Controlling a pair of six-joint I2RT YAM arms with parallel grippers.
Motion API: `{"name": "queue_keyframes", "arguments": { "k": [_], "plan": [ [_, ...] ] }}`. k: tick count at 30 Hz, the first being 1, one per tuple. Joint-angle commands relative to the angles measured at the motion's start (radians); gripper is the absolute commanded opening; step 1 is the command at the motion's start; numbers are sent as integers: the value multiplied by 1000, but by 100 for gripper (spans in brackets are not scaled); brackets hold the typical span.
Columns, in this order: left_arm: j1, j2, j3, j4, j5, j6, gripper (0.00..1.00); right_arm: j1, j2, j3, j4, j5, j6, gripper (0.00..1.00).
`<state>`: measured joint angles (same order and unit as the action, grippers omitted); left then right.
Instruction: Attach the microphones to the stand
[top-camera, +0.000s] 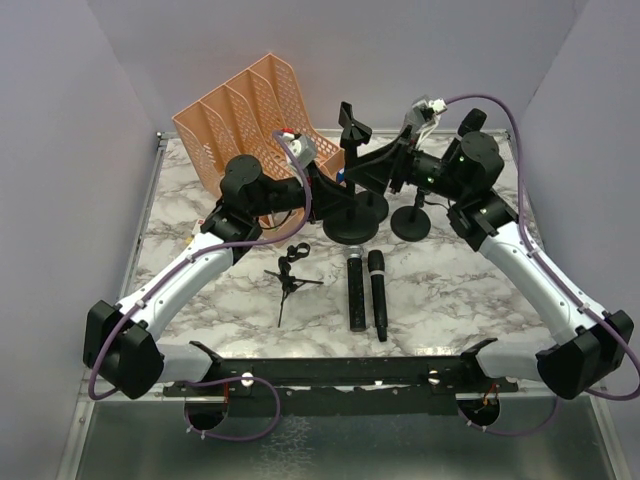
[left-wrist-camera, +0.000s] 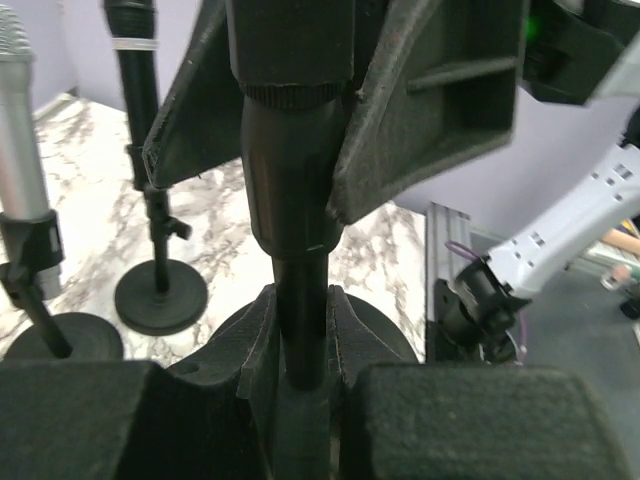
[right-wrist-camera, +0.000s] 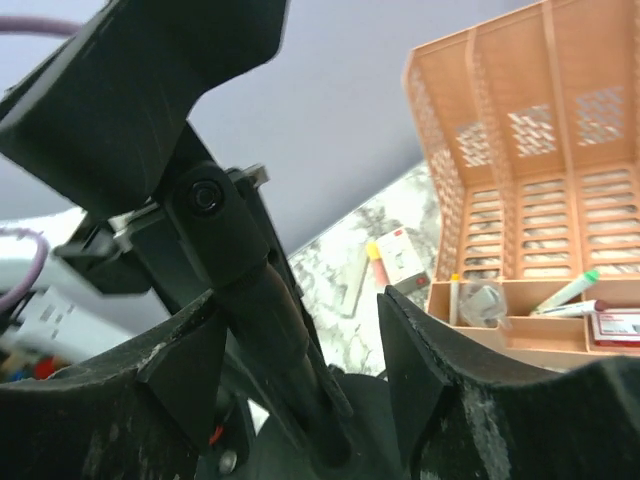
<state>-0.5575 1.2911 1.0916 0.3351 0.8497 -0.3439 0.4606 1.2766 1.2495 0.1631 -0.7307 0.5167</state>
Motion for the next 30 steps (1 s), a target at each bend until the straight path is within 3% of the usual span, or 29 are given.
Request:
{"name": "queue_keyframes", "arguments": {
  "k": [1, 5, 10, 15, 20, 22, 26, 27, 30],
  "plan": [
    [-10, -10, 1, 71, -149, -6, 0, 93, -14, 16, -126, 412, 4, 61],
    [-10, -10, -11, 71, -165, -6, 0, 159, 7, 67, -210, 545, -11, 61],
    [-10, -7, -18, 71, -168, -10, 0, 195, 31, 100, -235, 578, -17, 50],
    [-10, -11, -34, 71, -177, -17, 0, 196, 4, 98, -241, 603, -24, 55],
    [-10, -9, -29, 71, -188, -26, 0, 196, -11, 80, -249, 603, -25, 53],
    [-10, -6, -27, 71, -195, -28, 0, 196, -14, 72, -251, 600, -23, 46],
    [-10, -2, -28, 71, -203, -36, 0, 196, -20, 66, -230, 590, -19, 16],
    [-10, -1, -32, 69, -216, -41, 6, 197, -18, 67, -223, 584, -16, 11],
    [-10, 9, -36, 64, -234, -48, 36, 197, -11, 70, -193, 560, -8, 2]
  ]
}}
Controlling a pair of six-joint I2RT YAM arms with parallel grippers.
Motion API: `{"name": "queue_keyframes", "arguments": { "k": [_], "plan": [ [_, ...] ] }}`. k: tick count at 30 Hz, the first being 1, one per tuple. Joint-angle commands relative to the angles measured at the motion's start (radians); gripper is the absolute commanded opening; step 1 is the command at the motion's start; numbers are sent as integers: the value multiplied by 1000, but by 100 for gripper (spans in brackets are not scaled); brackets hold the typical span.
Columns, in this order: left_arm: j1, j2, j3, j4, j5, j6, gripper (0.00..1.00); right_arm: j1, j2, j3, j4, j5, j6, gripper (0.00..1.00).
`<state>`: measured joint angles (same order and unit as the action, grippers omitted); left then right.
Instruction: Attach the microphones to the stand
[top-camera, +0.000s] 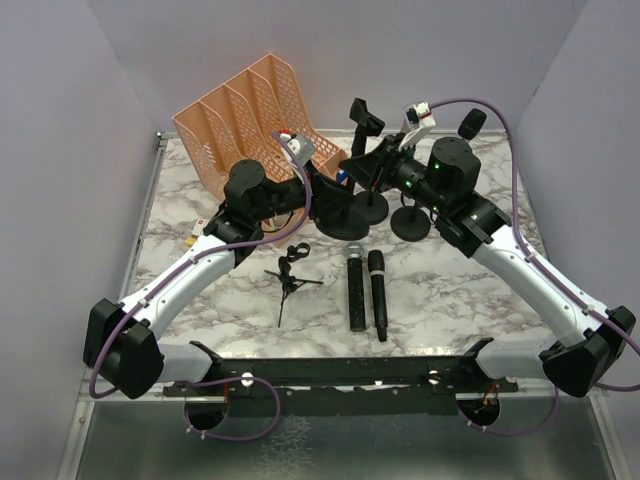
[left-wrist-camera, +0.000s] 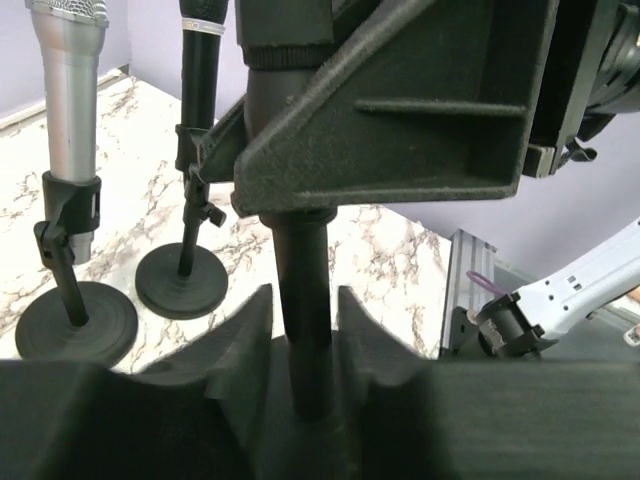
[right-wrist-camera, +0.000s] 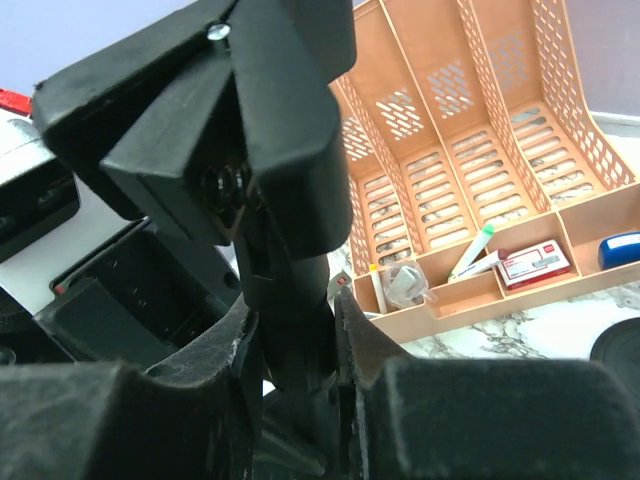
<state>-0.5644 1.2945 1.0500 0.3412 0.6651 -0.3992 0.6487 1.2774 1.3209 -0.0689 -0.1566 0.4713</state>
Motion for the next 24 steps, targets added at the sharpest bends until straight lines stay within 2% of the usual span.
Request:
{"name": "queue_keyframes", "arguments": {
  "k": [1, 3, 7, 8, 11, 12, 14, 17, 21, 24],
  "plan": [
    [-3, 11, 7, 57, -51, 4, 44, 8, -9, 2, 45, -21, 39, 1],
    [-3, 27, 10, 51, -45, 1, 52, 8, -6, 0, 59, -32, 45, 1],
    [-3, 57, 14, 36, -15, 6, 51, 8, -10, -1, 102, -34, 54, 1],
    [-3, 62, 17, 35, -4, 6, 45, 9, -12, -2, 106, -36, 57, 1],
    [-3, 68, 22, 33, 11, 8, 4, 8, -14, -1, 118, -68, 51, 1],
    [-3, 65, 26, 33, 17, 9, 0, 8, -15, -5, 125, -90, 41, 1],
    [-3, 59, 38, 36, 49, 17, 0, 5, -23, -21, 144, -146, 14, 1],
    [-3, 51, 48, 60, 125, 15, 0, -45, -46, -74, 233, -331, -4, 1],
    [-3, 50, 48, 123, 242, -24, 0, -145, -41, -130, 454, -715, 64, 1],
    [-3, 41, 47, 166, 297, -42, 0, -180, -8, -112, 538, -887, 89, 1]
  ]
}}
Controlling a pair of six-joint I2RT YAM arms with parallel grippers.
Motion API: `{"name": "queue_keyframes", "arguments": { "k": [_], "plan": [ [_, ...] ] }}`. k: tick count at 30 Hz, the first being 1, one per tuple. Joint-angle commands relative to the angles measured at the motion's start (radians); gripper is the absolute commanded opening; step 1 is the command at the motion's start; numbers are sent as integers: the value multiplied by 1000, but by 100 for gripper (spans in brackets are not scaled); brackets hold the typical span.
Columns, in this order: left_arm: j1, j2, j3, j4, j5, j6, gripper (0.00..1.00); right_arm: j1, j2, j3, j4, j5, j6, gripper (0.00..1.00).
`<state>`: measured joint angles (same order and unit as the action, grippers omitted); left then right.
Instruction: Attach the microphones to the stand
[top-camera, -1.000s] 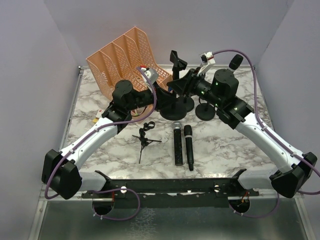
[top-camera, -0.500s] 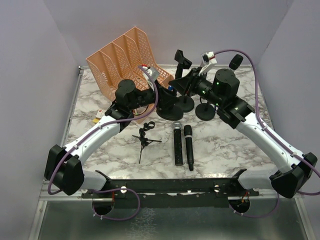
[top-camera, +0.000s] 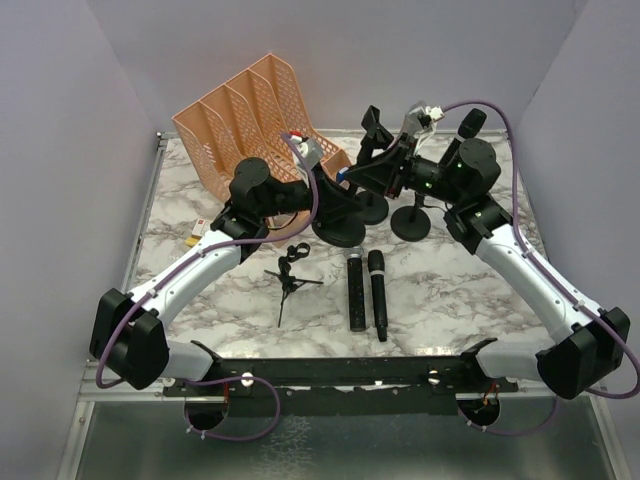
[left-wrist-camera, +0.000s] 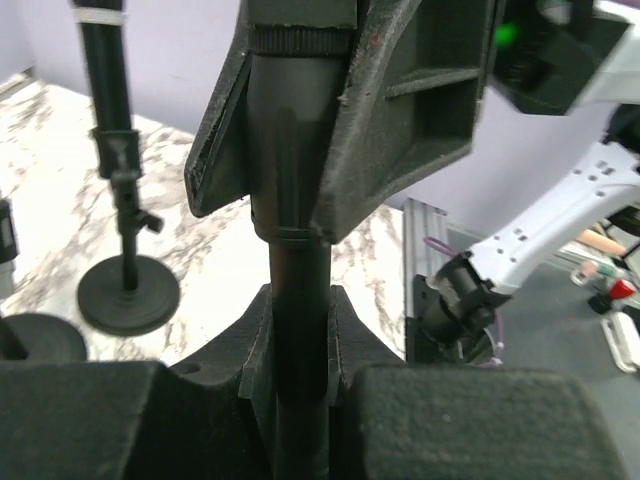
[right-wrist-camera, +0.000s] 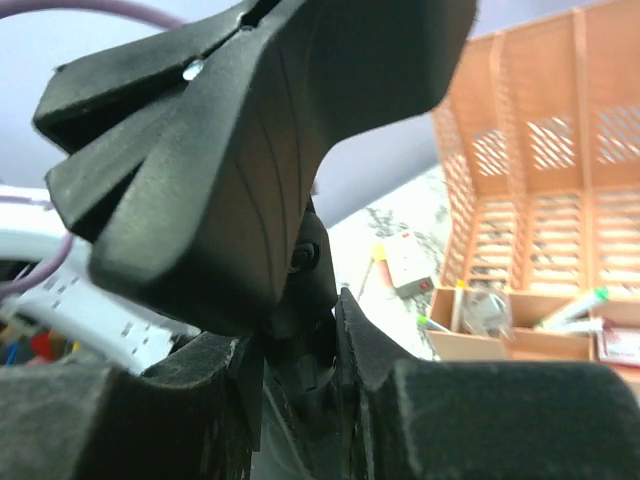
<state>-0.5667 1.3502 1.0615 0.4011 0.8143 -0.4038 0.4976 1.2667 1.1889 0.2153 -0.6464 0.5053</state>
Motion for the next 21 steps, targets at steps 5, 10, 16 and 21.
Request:
{"name": "queue_keyframes", "arguments": {
  "k": [5, 10, 16, 21],
  "plan": [
    [-2, -20, 50, 143, 203, -52, 0, -43, 29, 35, 372, -514, 122, 1],
    [-2, -19, 42, 147, 50, -62, 0, -46, -15, 40, 75, -74, 35, 38],
    [-1, -17, 7, 147, -151, -55, 0, -37, -66, -12, -19, 211, 110, 63],
    [-1, -8, 2, 147, -164, -55, 0, -31, -54, -5, -14, 183, 130, 54]
  ]
}}
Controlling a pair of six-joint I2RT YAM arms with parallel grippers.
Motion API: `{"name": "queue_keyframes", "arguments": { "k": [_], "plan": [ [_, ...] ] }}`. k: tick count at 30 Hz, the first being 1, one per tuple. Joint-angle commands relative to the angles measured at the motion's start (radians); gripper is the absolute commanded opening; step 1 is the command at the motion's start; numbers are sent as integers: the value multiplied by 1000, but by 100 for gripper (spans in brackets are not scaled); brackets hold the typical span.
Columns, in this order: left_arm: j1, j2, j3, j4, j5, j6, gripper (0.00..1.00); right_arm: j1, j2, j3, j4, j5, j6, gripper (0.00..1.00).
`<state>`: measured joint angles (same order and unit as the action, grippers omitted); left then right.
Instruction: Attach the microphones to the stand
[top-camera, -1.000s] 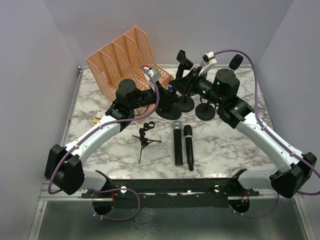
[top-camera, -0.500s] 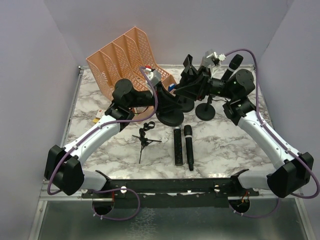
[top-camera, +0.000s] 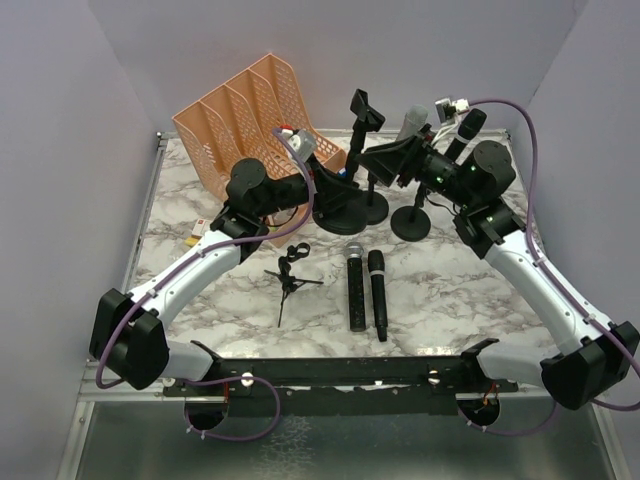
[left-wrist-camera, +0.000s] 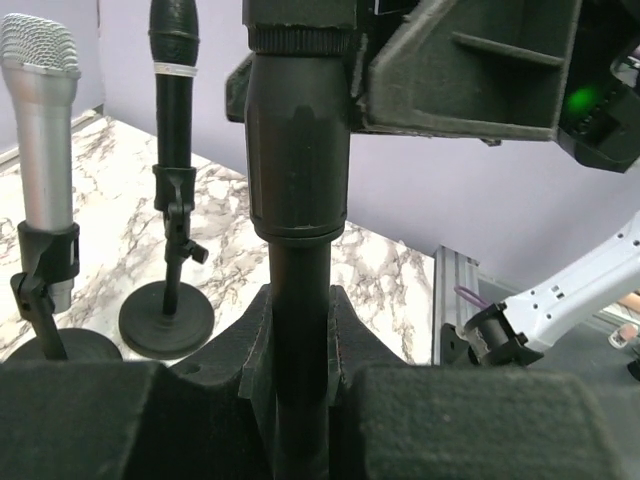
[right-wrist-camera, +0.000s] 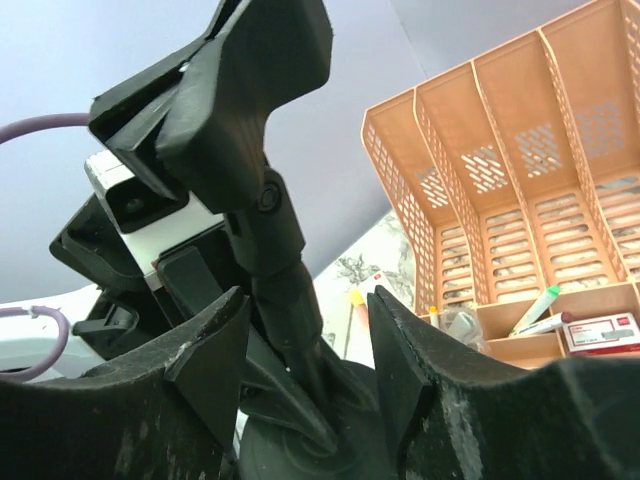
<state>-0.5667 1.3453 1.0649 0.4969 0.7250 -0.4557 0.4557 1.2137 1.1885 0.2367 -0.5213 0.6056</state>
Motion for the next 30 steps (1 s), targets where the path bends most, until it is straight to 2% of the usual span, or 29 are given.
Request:
{"name": "queue_keyframes", "arguments": {
  "k": [1, 7, 12, 14, 16, 18, 20, 25, 27, 30],
  "plan": [
    [-1, -2, -4, 51, -72, -3, 0, 12, 4, -5, -27, 43, 32, 53],
    [-1, -2, -4, 51, -67, -7, 0, 14, 43, 11, -4, -29, 37, 59],
    [-1, 3, 2, 51, -43, -14, 0, 15, 70, 16, 7, -72, 43, 58],
    [-1, 6, 9, 51, -10, -14, 0, 15, 68, 9, 26, -72, 43, 49],
    [0, 8, 12, 51, 23, -13, 0, 15, 65, 3, 54, -89, 41, 30],
    [0, 7, 16, 51, 68, -6, 0, 14, 54, -8, 83, -119, 29, 19],
    [-1, 3, 20, 51, 129, 3, 0, 10, 35, -39, 146, -190, -4, 15],
    [-1, -2, 45, 62, 329, 12, 0, -18, 7, -99, 399, -492, -12, 10],
    [-1, -10, 51, 64, 376, 19, 0, -20, 3, -77, 407, -566, -10, 10],
    [-1, -14, 58, 65, 406, 22, 0, -19, 2, -50, 383, -595, -19, 11]
  ]
}}
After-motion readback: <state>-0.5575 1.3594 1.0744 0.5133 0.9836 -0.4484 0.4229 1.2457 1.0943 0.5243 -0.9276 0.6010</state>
